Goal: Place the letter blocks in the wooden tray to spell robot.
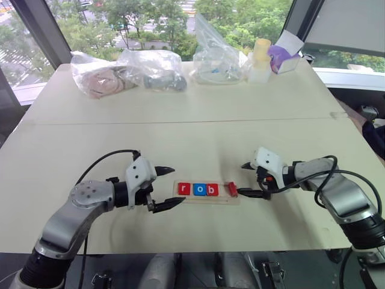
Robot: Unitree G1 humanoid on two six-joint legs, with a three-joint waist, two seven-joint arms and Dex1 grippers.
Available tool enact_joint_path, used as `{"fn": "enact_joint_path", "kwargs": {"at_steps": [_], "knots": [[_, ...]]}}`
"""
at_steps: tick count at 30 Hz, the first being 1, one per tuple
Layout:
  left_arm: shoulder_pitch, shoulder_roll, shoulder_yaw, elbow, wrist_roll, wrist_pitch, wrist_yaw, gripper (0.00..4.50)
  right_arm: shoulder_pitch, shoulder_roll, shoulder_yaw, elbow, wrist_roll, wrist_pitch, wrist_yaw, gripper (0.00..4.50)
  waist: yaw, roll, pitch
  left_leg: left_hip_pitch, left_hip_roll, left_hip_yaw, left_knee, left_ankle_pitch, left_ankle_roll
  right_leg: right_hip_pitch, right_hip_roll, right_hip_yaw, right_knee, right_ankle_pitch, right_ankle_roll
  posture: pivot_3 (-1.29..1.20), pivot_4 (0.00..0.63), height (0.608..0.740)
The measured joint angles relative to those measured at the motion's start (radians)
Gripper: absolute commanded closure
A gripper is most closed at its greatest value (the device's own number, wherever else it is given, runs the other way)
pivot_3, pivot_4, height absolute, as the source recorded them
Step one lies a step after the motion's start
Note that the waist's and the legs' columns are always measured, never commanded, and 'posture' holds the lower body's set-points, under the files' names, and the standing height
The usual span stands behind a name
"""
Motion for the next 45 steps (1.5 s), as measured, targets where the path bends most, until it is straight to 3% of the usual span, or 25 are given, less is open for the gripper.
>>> {"fn": "enact_joint_path", "kwargs": {"at_steps": [15, 30, 45], "knots": [[0.000, -0.002, 0.000, 0.000, 0.000, 0.000, 0.000, 0.00, 0.001, 0.002, -0.001, -0.077, 0.045, 0.068, -0.003, 0.01, 0.000, 0.000, 0.000, 0.000, 0.000, 0.000, 0.000, 0.000, 0.000, 0.000, 0.000, 0.000, 0.000, 0.000, 0.000, 0.00, 0.150, 0.740], [0.000, -0.003, -0.009, 0.000, 0.000, 0.000, 0.001, 0.00, 0.000, 0.001, -0.017, -0.023, 0.025, 0.036, -0.004, 0.01, 0.000, 0.000, 0.000, 0.000, 0.000, 0.000, 0.000, 0.000, 0.000, 0.000, 0.000, 0.000, 0.000, 0.000, 0.000, 0.00, 0.150, 0.740], [0.004, -0.001, -0.016, -0.008, 0.000, 0.002, 0.010, 0.00, -0.038, 0.083, 0.049, -0.021, -0.002, 0.034, -0.014, 0.01, -0.001, 0.000, 0.000, 0.000, 0.000, 0.000, 0.000, 0.000, 0.000, 0.000, 0.000, 0.000, 0.000, 0.000, 0.000, 0.00, 0.150, 0.740]]}}
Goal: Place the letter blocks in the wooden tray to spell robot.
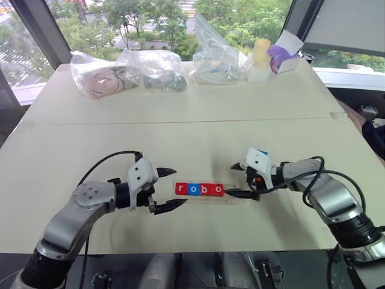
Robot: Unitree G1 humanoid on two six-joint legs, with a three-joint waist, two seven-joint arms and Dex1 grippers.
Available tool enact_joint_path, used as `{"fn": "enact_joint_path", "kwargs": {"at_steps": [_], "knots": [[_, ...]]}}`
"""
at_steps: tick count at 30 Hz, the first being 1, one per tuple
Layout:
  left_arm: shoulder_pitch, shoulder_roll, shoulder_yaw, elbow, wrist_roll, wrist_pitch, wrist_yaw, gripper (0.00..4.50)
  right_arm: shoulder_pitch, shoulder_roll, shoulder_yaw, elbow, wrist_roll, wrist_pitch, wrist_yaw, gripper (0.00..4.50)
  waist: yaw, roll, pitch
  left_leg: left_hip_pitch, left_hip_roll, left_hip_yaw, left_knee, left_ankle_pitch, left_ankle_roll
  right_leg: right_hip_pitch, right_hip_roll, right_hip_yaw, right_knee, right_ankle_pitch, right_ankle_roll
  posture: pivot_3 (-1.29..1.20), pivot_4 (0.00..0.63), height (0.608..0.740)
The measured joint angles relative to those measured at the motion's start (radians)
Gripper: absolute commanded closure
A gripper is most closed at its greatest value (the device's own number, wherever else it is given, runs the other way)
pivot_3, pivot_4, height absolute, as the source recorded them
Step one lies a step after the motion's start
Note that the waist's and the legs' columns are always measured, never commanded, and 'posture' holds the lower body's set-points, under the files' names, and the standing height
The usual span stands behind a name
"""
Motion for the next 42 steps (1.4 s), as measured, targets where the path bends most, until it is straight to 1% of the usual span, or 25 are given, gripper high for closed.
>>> {"fn": "enact_joint_path", "kwargs": {"at_steps": [3, 6, 9, 12, 15, 18, 22, 25, 27, 28, 31, 34, 38, 42], "knots": [[0.001, 0.000, 0.000, -0.004, 0.000, 0.000, 0.003, 0.00, -0.001, -0.002, 0.004, 0.000, -0.002, -0.005, 0.001, 0.01, 0.000, 0.000, 0.000, 0.000, 0.000, 0.000, 0.000, 0.000, 0.000, 0.000, 0.000, 0.000, 0.000, 0.000, 0.000, 0.00, 0.150, 0.740], [0.003, 0.000, 0.000, -0.005, 0.000, 0.001, 0.012, 0.00, 0.002, -0.045, -0.006, 0.000, -0.002, -0.013, 0.009, 0.01, 0.001, 0.000, 0.000, 0.000, 0.000, 0.000, 0.000, 0.000, 0.000, 0.000, 0.000, 0.000, 0.000, 0.000, 0.000, 0.00, 0.150, 0.740], [0.006, 0.000, 0.000, -0.005, 0.000, 0.001, 0.016, 0.00, 0.003, -0.063, -0.076, 0.005, 0.007, 0.002, -0.012, 0.01, 0.001, 0.000, 0.000, 0.000, 0.000, 0.000, 0.000, 0.000, 0.000, 0.000, 0.000, 0.000, 0.000, 0.000, 0.000, 0.00, 0.150, 0.740], [0.006, -0.001, 0.000, -0.005, 0.000, 0.001, 0.019, 0.00, -0.006, -0.052, -0.169, 0.024, 0.012, 0.053, -0.083, 0.01, 0.000, 0.000, 0.000, 0.000, 0.000, 0.000, 0.000, 0.000, 0.000, 0.000, 0.000, 0.000, 0.000, 0.000, 0.000, 0.00, 0.150, 0.740], [0.004, -0.013, -0.005, -0.005, 0.000, -0.001, 0.022, 0.00, -0.035, 0.025, -0.248, 0.028, 0.012, 0.148, -0.212, 0.01, -0.002, 0.000, 0.000, 0.000, 0.000, 0.000, 0.000, 0.000, 0.000, -0.001, 0.000, 0.001, 0.001, 0.000, 0.000, 0.00, 0.150, 0.740], [-0.001, -0.024, -0.013, -0.001, 0.001, -0.003, 0.021, 0.00, -0.052, 0.108, -0.275, 0.020, -0.001, 0.259, -0.354, 0.01, 0.000, 0.000, 0.000, 0.000, 0.000, 0.000, 0.000, 0.000, 0.000, -0.001, 0.000, 0.001, 0.001, 0.000, 0.000, 0.00, 0.150, 0.740], [-0.024, -0.031, -0.022, 0.009, 0.001, -0.006, 0.018, 0.00, -0.083, 0.251, -0.332, 0.010, -0.056, 0.431, -0.596, 0.01, 0.000, 0.000, 0.000, -0.001, -0.001, 0.000, 0.000, 0.000, -0.001, -0.002, 0.000, 0.001, 0.001, 0.000, 0.000, 0.00, 0.150, 0.740], [-0.029, -0.034, -0.023, 0.017, 0.002, -0.007, 0.016, 0.00, -0.103, 0.329, -0.393, -0.029, -0.079, 0.538, -0.717, 0.01, 0.000, 0.001, 0.000, -0.001, -0.001, 0.000, -0.001, 0.000, -0.001, -0.002, 0.000, 0.001, 0.001, 0.000, 0.000, 0.00, 0.150, 0.740], [-0.031, -0.036, -0.023, 0.018, 0.003, -0.008, 0.015, 0.00, -0.104, 0.362, -0.408, -0.064, -0.091, 0.587, -0.774, 0.01, 0.000, 0.001, 0.000, -0.001, -0.001, 0.000, -0.001, 0.000, -0.001, -0.002, 0.000, 0.001, 0.001, 0.000, 0.000, 0.00, 0.150, 0.740], [-0.032, -0.037, -0.024, 0.020, 0.003, -0.008, 0.014, 0.00, -0.100, 0.398, -0.408, -0.093, -0.109, 0.615, -0.812, 0.01, -0.001, 0.001, 0.000, -0.001, -0.001, 0.000, -0.001, 0.000, -0.001, -0.002, 0.000, 0.001, 0.001, 0.000, 0.000, 0.00, 0.150, 0.740], [-0.038, -0.039, -0.030, 0.021, 0.003, -0.010, 0.010, 0.00, -0.074, 0.478, -0.396, -0.145, -0.120, 0.683, -0.881, 0.01, -0.005, 0.001, -0.001, -0.001, -0.001, 0.000, -0.001, 0.001, -0.001, -0.003, 0.001, 0.001, 0.002, 0.000, 0.000, 0.00, 0.150, 0.740], [-0.040, -0.040, -0.033, 0.024, 0.003, -0.011, 0.009, 0.00, -0.070, 0.529, -0.395, -0.149, -0.120, 0.722, -0.912, 0.01, -0.007, 0.001, -0.001, -0.001, -0.001, 0.000, -0.001, 0.001, -0.001, -0.003, 0.001, 0.001, 0.002, 0.001, -0.001, 0.00, 0.150, 0.740], [-0.040, -0.039, -0.033, 0.032, 0.003, -0.011, 0.008, 0.00, -0.075, 0.563, -0.407, -0.148, -0.122, 0.737, -0.947, 0.01, -0.008, 0.002, -0.001, 0.000, -0.001, 0.000, -0.001, 0.001, -0.001, -0.003, 0.001, 0.001, 0.002, 0.001, -0.001, 0.00, 0.150, 0.740], [-0.041, -0.039, -0.037, 0.037, 0.004, -0.012, 0.008, 0.00, -0.107, 0.610, -0.452, -0.117, -0.128, 0.738, -0.991, 0.01, -0.016, 0.002, -0.001, 0.000, -0.001, 0.000, -0.001, 0.001, -0.001, -0.003, 0.001, 0.001, 0.002, 0.001, -0.001, 0.00, 0.150, 0.740]]}}
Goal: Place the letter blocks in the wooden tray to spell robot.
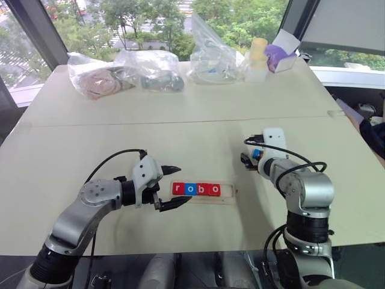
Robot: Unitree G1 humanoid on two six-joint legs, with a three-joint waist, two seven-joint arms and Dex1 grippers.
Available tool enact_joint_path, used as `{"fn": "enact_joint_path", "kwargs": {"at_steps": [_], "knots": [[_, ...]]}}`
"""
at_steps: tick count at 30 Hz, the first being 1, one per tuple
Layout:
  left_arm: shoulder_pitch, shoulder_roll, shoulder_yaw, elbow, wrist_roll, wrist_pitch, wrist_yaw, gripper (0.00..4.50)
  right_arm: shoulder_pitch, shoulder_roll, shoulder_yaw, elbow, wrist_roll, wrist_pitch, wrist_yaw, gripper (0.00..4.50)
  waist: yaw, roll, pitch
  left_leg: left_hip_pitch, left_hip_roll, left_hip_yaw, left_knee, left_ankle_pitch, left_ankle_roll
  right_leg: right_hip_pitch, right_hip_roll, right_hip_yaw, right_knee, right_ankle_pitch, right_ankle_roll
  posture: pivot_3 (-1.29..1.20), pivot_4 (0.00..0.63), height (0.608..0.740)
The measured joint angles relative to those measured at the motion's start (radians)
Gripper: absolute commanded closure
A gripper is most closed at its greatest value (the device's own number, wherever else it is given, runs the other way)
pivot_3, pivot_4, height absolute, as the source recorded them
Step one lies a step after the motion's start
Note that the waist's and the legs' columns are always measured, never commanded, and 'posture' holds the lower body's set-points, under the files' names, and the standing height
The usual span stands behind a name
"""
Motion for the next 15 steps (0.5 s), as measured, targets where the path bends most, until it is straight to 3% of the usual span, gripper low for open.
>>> {"fn": "enact_joint_path", "kwargs": {"at_steps": [3, 6, 11, 15], "knots": [[0.000, 0.000, -0.004, 0.000, 0.000, 0.000, 0.001, 0.00, -0.025, 0.016, -0.027, 0.032, 0.000, -0.009, -0.022, 0.01, -0.006, 0.000, 0.000, 0.000, 0.000, 0.000, 0.000, 0.000, 0.000, 0.000, 0.000, 0.000, 0.000, 0.000, 0.000, 0.00, 0.150, 0.740], [0.001, 0.000, -0.004, 0.000, 0.000, -0.002, 0.003, 0.00, -0.030, 0.017, -0.032, 0.042, 0.000, -0.016, -0.031, 0.79, -0.009, 0.000, 0.000, 0.000, 0.000, 0.000, 0.000, 0.000, 0.000, 0.000, 0.000, 0.000, 0.000, 0.000, 0.000, 0.00, 0.150, 0.740], [0.003, 0.000, -0.005, 0.000, 0.001, -0.008, 0.009, 0.00, -0.026, 0.014, -0.011, 0.042, 0.000, -0.017, -0.033, 3.23, -0.015, 0.001, 0.000, 0.001, 0.000, 0.000, 0.000, 0.000, 0.000, 0.000, 0.000, 0.000, 0.000, 0.000, 0.000, 0.00, 0.150, 0.740], [0.006, 0.000, -0.006, 0.000, 0.001, -0.010, 0.012, 0.00, -0.005, -0.005, 0.024, 0.014, 0.000, -0.004, -0.025, 3.26, -0.013, 0.001, -0.001, 0.001, 0.001, 0.000, -0.001, 0.000, 0.000, 0.000, 0.001, 0.000, 0.000, 0.000, 0.000, 0.00, 0.150, 0.740]]}}
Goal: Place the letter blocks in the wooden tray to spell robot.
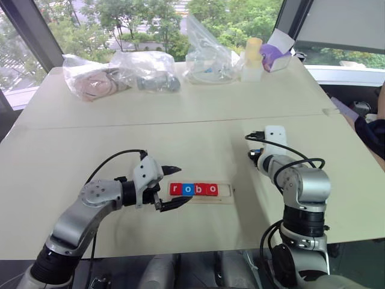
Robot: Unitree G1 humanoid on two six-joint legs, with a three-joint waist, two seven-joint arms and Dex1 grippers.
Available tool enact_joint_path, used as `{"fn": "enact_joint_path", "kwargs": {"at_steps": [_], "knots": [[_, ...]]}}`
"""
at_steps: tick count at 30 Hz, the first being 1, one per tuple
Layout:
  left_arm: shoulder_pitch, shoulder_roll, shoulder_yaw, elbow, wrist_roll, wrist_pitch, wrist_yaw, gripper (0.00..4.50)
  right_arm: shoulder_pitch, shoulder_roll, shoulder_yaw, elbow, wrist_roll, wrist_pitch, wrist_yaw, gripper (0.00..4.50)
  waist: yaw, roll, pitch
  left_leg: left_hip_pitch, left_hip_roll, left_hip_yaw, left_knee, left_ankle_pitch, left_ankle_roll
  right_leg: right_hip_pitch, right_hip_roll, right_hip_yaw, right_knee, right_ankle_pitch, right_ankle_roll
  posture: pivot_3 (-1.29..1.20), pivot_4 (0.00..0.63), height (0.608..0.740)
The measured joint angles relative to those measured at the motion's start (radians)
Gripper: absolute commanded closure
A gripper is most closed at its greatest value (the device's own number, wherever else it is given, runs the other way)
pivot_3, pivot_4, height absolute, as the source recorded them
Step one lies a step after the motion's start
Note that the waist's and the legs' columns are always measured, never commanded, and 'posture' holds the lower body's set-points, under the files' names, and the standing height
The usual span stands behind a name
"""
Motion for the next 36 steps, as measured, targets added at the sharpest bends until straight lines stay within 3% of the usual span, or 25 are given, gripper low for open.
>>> {"fn": "enact_joint_path", "kwargs": {"at_steps": [5, 10, 15, 21, 22, 23, 25, 29, 32, 36], "knots": [[0.002, -0.001, -0.002, 0.000, 0.000, -0.002, 0.001, 0.00, 0.078, -0.065, 0.034, -0.152, 0.027, 0.113, 0.053, 3.26, 0.006, 0.000, 0.000, 0.000, 0.000, 0.000, 0.000, 0.000, 0.000, 0.000, 0.000, 0.000, 0.000, 0.000, 0.000, 0.00, 0.150, 0.740], [0.001, 0.000, -0.003, 0.004, -0.001, -0.009, -0.010, 0.00, 0.251, -0.118, 0.004, -0.396, 0.136, 0.218, 0.135, 3.26, 0.007, 0.000, -0.001, 0.000, 0.000, -0.001, 0.000, -0.001, 0.001, 0.001, -0.001, -0.001, -0.001, 0.000, 0.000, 0.00, 0.150, 0.740], [-0.006, 0.000, -0.004, 0.012, -0.002, -0.010, -0.031, 0.00, 0.331, -0.143, -0.037, -0.477, 0.219, 0.235, 0.148, 3.26, 0.006, 0.000, -0.001, 0.000, 0.000, -0.001, 0.000, 0.000, 0.001, 0.001, 0.000, -0.001, -0.001, 0.000, 0.000, 0.00, 0.150, 0.740], [-0.014, 0.000, -0.004, 0.021, -0.002, -0.012, -0.046, 0.00, 0.366, -0.150, -0.047, -0.516, 0.307, 0.235, 0.129, 0.33, 0.007, 0.000, -0.001, 0.000, 0.000, -0.001, 0.001, 0.000, 0.001, 0.001, -0.001, -0.001, -0.001, 0.000, 0.000, 0.00, 0.150, 0.740], [-0.018, 0.000, -0.004, 0.021, -0.003, -0.015, -0.049, 0.00, 0.365, -0.166, -0.043, -0.516, 0.324, 0.235, 0.131, 0.04, 0.007, 0.000, -0.001, 0.000, 0.000, -0.001, 0.001, 0.000, 0.001, 0.002, -0.001, -0.001, -0.001, 0.000, 0.000, 0.00, 0.150, 0.740], [-0.021, 0.000, -0.004, 0.021, -0.003, -0.019, -0.051, 0.00, 0.365, -0.184, -0.041, -0.516, 0.336, 0.236, 0.133, 0.04, 0.007, 0.000, -0.001, 0.000, 0.000, -0.001, 0.001, 0.000, 0.001, 0.002, -0.001, -0.001, -0.001, 0.000, 0.000, 0.00, 0.150, 0.740], [-0.022, 0.001, -0.002, 0.021, -0.004, -0.020, -0.054, 0.00, 0.354, -0.280, -0.024, -0.502, 0.368, 0.237, 0.168, 0.04, 0.009, 0.000, 0.000, 0.000, -0.001, 0.000, 0.001, 0.000, 0.001, 0.002, -0.002, -0.001, -0.002, -0.001, 0.000, 0.00, 0.150, 0.740], [-0.025, 0.005, 0.001, 0.024, -0.004, -0.021, -0.064, 0.00, 0.283, -0.602, 0.017, -0.424, 0.435, 0.144, 0.389, 0.04, 0.007, -0.001, 0.000, -0.001, 0.000, 0.000, 0.001, -0.001, 0.001, 0.003, -0.001, -0.002, -0.003, -0.001, 0.000, 0.00, 0.150, 0.740], [-0.031, 0.005, 0.001, 0.032, -0.004, -0.022, -0.071, 0.00, 0.291, -0.766, 0.067, -0.291, 0.429, -0.110, 0.599, 0.04, 0.007, -0.001, 0.001, 0.000, 0.000, 0.000, 0.001, -0.001, 0.002, 0.003, -0.001, -0.003, -0.003, -0.001, 0.002, 0.00, 0.150, 0.740], [-0.040, 0.005, 0.001, 0.047, -0.004, -0.026, -0.074, 0.00, 0.312, -0.894, 0.155, -0.101, 0.338, -0.500, 0.854, 0.04, 0.007, -0.002, 0.001, -0.001, 0.000, 0.001, 0.001, -0.001, 0.002, 0.003, -0.001, -0.003, -0.003, -0.001, 0.002, 0.00, 0.150, 0.740]]}}
